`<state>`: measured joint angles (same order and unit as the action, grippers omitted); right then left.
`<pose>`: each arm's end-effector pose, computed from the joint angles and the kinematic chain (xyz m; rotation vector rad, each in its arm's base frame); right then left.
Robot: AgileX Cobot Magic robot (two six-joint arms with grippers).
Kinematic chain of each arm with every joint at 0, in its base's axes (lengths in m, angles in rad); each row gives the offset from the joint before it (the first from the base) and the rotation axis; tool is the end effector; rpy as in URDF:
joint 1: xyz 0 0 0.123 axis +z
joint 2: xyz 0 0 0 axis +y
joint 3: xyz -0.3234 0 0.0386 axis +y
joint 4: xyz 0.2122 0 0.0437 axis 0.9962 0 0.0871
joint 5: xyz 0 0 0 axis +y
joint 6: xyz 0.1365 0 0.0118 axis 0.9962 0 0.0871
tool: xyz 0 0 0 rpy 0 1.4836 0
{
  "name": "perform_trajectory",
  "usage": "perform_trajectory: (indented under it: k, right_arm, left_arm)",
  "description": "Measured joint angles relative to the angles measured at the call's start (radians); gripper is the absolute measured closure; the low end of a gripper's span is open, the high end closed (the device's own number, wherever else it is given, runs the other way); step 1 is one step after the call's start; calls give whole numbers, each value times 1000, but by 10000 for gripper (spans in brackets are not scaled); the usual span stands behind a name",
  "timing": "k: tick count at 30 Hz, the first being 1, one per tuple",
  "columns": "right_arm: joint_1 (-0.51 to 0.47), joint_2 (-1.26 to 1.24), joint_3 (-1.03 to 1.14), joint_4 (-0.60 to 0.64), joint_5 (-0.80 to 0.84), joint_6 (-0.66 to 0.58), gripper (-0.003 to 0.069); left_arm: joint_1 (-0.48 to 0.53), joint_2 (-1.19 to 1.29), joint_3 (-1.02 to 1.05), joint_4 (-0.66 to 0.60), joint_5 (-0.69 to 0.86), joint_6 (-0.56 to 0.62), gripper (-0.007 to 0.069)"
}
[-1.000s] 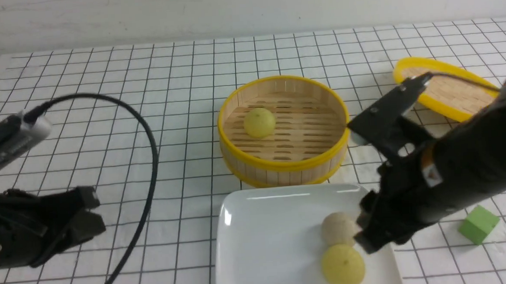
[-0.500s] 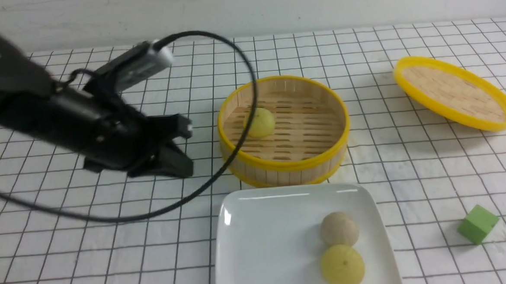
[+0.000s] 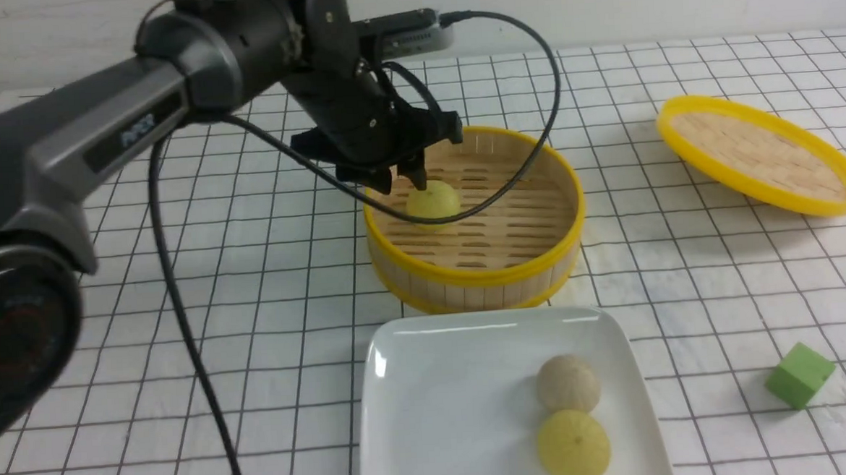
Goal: Put the steamed buns into the plate on the white-black tablecloth.
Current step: 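Reach into the bamboo steamer and grasp a bun with the left gripper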
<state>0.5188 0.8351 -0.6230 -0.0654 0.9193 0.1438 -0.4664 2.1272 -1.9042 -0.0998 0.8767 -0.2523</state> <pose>0.0878 0.0419 0.2684 -0.5213 2.5674 0.1520 0.4354 -0.2309 0.2572 0.2259 2.6163 -0.3815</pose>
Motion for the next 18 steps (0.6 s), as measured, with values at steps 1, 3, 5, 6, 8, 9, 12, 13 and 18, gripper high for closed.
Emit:
perform_trajectory:
  k: [1,3,5,6,8,9,12,13,18]
  right_arm:
    - [0,0,0,0,0,0,673]
    - [0,0,0,0,-1,0,670]
    - [0,0,0,0,-2,0,670]
    - [0,0,0,0,-2,0,670]
    - [0,0,0,0,-2,0,670]
    - [0,0,0,0,-2,0,670]
    - [0,0,0,0,-2,0,667]
    - [0,0,0,0,-2,0,666]
    - [0,0,0,1,-2,0,664]
  left_arm:
    - [-1,5,-10,1,-2,0,287]
    - [-3,62,-54,4,-23,-2,278]
    - [-3,93,-63,0,-43,-3,275]
    - [-3,96,-63,0,-45,-4,275]
    - [-3,125,-65,-5,-60,-5,275]
    - [-3,131,-65,-6,-68,-5,278]
    - [-3,148,-70,-8,-83,-5,329]
    - [-3,151,-73,-8,-84,-7,367]
    - [-3,149,-75,-16,-62,-25,578]
